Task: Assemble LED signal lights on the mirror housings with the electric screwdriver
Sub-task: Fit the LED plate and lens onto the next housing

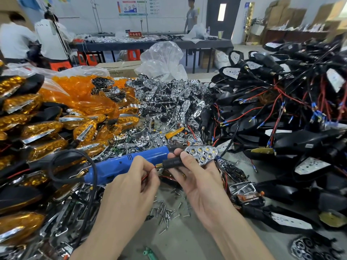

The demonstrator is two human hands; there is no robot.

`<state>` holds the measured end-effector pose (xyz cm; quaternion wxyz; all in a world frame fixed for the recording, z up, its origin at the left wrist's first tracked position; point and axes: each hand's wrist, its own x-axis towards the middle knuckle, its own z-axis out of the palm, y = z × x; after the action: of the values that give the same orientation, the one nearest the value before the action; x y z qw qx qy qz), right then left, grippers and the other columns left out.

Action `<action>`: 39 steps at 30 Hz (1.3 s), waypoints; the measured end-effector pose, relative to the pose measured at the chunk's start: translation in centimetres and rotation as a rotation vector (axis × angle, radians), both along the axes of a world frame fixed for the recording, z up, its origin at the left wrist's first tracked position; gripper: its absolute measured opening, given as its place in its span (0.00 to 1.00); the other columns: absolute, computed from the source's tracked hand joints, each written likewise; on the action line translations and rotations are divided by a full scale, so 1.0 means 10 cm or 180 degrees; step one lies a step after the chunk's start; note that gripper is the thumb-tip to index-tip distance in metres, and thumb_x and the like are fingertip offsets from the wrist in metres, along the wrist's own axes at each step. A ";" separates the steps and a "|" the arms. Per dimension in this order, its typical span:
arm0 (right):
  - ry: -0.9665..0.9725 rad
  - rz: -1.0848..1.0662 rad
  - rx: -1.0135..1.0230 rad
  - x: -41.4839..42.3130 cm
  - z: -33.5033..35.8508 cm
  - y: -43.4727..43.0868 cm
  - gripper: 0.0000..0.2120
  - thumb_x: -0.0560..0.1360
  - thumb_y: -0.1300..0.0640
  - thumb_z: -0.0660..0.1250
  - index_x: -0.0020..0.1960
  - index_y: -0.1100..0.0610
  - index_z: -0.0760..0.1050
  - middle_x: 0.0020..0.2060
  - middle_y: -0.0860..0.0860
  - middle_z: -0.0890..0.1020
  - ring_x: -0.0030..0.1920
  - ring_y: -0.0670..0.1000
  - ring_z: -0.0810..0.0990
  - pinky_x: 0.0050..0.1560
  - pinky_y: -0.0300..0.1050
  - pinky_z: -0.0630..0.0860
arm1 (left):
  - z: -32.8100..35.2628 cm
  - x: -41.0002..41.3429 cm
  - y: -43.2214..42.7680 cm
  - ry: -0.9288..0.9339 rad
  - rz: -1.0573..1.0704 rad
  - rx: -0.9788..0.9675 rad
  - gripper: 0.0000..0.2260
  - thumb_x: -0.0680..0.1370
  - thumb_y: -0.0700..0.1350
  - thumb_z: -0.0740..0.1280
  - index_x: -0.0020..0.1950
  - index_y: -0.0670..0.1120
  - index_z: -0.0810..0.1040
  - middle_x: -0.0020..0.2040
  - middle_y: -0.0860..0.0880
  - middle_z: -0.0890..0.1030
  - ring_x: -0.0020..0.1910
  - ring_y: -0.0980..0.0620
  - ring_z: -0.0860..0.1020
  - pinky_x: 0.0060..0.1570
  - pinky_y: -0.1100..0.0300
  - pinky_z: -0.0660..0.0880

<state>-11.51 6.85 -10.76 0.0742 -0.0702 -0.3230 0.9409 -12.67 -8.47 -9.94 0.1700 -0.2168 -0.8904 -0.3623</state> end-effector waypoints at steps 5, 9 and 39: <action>0.0000 -0.0015 0.0079 0.01 0.01 0.00 0.21 0.69 0.61 0.73 0.60 0.60 0.73 0.51 0.57 0.87 0.54 0.55 0.87 0.53 0.49 0.84 | -0.01 -0.01 0.00 -0.0011 -0.0029 0.0012 0.06 0.77 0.53 0.61 0.42 0.54 0.68 0.27 0.53 0.76 0.28 0.53 0.75 0.27 0.52 0.70; 0.0059 -0.0058 0.0135 0.01 0.00 0.00 0.20 0.70 0.61 0.72 0.61 0.60 0.73 0.50 0.57 0.87 0.53 0.55 0.87 0.51 0.47 0.84 | -0.02 -0.01 0.01 -0.0070 -0.0065 0.0006 0.05 0.78 0.52 0.62 0.43 0.55 0.69 0.28 0.53 0.75 0.28 0.53 0.74 0.26 0.56 0.65; 0.0330 -0.0169 0.0327 -0.03 -0.06 0.04 0.25 0.72 0.59 0.73 0.66 0.62 0.70 0.51 0.56 0.86 0.55 0.55 0.86 0.57 0.53 0.83 | -0.04 0.02 0.03 -0.0165 0.0062 0.0061 0.04 0.78 0.54 0.59 0.46 0.57 0.68 0.37 0.61 0.79 0.30 0.57 0.76 0.27 0.58 0.66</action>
<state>-11.86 7.27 -11.39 0.1192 -0.0261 -0.3646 0.9231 -12.48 -8.14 -10.31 0.1524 -0.1970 -0.8931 -0.3746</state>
